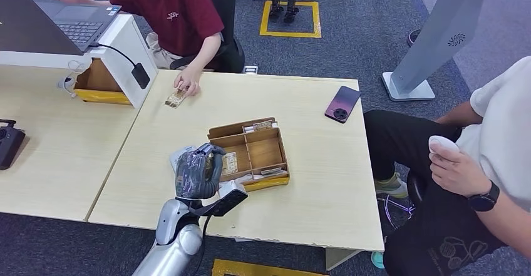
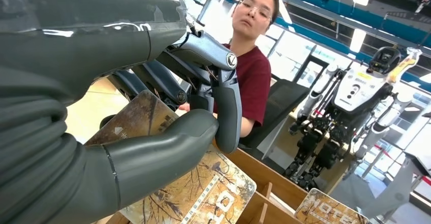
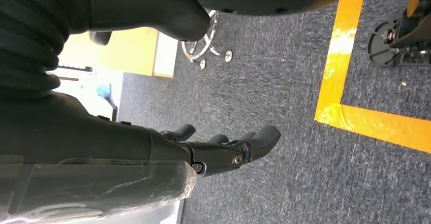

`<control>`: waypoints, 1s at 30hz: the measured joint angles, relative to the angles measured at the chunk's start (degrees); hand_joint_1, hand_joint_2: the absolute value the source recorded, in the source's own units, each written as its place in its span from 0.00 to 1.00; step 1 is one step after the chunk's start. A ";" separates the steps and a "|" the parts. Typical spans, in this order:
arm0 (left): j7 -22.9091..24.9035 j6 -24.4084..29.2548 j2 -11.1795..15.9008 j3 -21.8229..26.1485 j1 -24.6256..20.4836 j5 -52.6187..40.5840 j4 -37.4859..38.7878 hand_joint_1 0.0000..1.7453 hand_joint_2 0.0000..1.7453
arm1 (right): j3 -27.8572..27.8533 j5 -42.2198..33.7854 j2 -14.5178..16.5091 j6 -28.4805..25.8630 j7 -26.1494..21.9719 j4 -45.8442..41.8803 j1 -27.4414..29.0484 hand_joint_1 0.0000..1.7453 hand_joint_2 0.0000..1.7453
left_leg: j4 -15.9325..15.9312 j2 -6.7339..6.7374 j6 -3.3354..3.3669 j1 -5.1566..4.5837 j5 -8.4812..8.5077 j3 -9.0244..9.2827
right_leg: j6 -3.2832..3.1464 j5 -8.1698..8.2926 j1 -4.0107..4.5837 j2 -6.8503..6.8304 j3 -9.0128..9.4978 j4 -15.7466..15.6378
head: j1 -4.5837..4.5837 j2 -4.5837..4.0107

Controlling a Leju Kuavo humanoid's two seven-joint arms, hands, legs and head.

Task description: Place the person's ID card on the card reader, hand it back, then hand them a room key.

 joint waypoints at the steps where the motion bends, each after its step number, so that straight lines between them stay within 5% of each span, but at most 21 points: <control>1: -0.21 0.00 0.09 -0.03 -0.01 0.44 0.00 1.00 1.00 | 0.00 0.03 0.04 -0.06 0.00 0.00 0.00 0.00 1.00 | 0.00 0.00 0.00 0.00 0.00 0.00 | 0.00 0.00 0.00 0.00 0.00 0.00 | 0.00 0.00; 11: 1.20 -0.03 0.85 0.14 -2.17 2.39 1.02 1.00 1.00 | 0.00 1.00 0.51 -0.17 -0.03 0.00 -0.05 0.00 1.00 | 0.01 -0.01 0.00 0.00 0.00 0.00 | 0.00 0.00 0.00 -0.01 -0.01 0.00 | -0.01 0.00; 22: 6.76 -0.24 3.80 5.73 -19.16 6.80 16.22 1.00 1.00 | 0.60 3.27 0.70 0.68 0.37 0.00 -0.28 0.00 1.00 | 0.01 -0.01 -0.04 0.02 0.11 0.00 | -0.06 0.06 0.02 -0.01 0.00 0.06 | 0.00 0.00; 30: 6.73 -0.26 6.26 9.89 -25.33 7.58 24.82 1.00 1.00 | 0.67 4.05 0.68 1.05 0.85 0.00 -0.31 0.00 1.00 | 0.00 -0.02 -0.03 0.02 0.11 -0.02 | -0.05 0.06 0.01 0.01 -0.02 0.05 | 0.00 0.00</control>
